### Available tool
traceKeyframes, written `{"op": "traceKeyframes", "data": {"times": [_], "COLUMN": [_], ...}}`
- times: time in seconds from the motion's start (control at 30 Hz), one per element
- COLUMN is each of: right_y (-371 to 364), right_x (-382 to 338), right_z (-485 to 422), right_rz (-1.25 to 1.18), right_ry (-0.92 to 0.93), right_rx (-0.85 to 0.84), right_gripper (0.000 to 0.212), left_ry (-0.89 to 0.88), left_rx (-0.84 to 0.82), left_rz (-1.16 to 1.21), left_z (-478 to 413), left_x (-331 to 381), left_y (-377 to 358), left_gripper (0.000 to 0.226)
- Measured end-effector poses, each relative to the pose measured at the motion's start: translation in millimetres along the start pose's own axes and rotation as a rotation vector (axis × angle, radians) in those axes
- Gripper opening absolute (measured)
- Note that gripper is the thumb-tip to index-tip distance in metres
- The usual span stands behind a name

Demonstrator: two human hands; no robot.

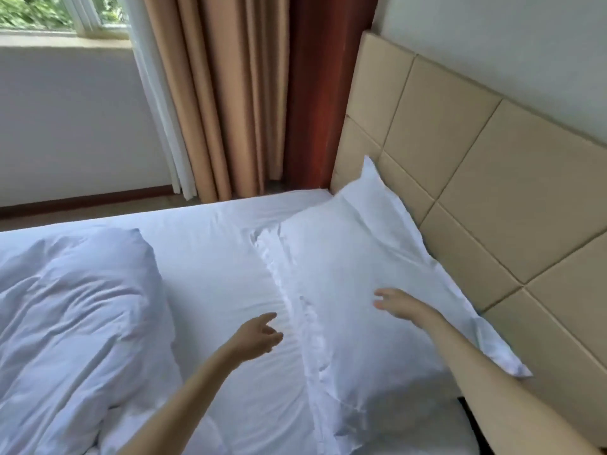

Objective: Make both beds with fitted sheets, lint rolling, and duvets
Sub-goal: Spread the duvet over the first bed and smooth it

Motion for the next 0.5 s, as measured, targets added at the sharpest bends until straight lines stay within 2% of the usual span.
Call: {"op": "traceKeyframes", "data": {"times": [0.07,0.17,0.2,0.27,0.43,0.5], "right_y": [-47.0,-103.4,-115.8,-137.2,-211.0,-255.2], "right_x": [13.2,6.0,-3.2,-33.8,-147.3,-190.1], "right_z": [-11.1,-17.3,-21.0,-27.9,-32.2,-26.2], "right_rz": [0.076,0.104,0.104,0.106,0.164,0.188], "right_ry": [-0.055,-0.076,-0.073,-0.034,0.156,0.215], "right_rx": [-0.104,-0.209,-0.22,-0.235,-0.264,-0.309], "right_gripper": [0.047,0.044,0.043,0.037,0.028,0.028], "left_ry": [0.096,0.245,0.274,0.328,0.419,0.44], "left_rx": [0.053,0.184,0.232,0.33,0.642,0.688], "left_rz": [0.02,0.066,0.059,0.074,0.232,0.283], "left_z": [14.6,57.7,72.6,109.7,210.2,244.4], "left_x": [-53.0,-135.4,-161.0,-200.3,-277.5,-304.1], "left_y": [11.9,37.0,47.5,67.8,111.7,121.1], "left_gripper": [0.051,0.011,0.005,0.002,0.016,0.014]}}
Point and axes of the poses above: each hand's wrist, its own z-axis away from the middle knuckle, its own y-axis out of the back of the hand, x = y × z, the point moved 9 cm from there along -z, towards the middle knuckle, and after that the axes turned 11 degrees about -x, right-handed, at the moved point
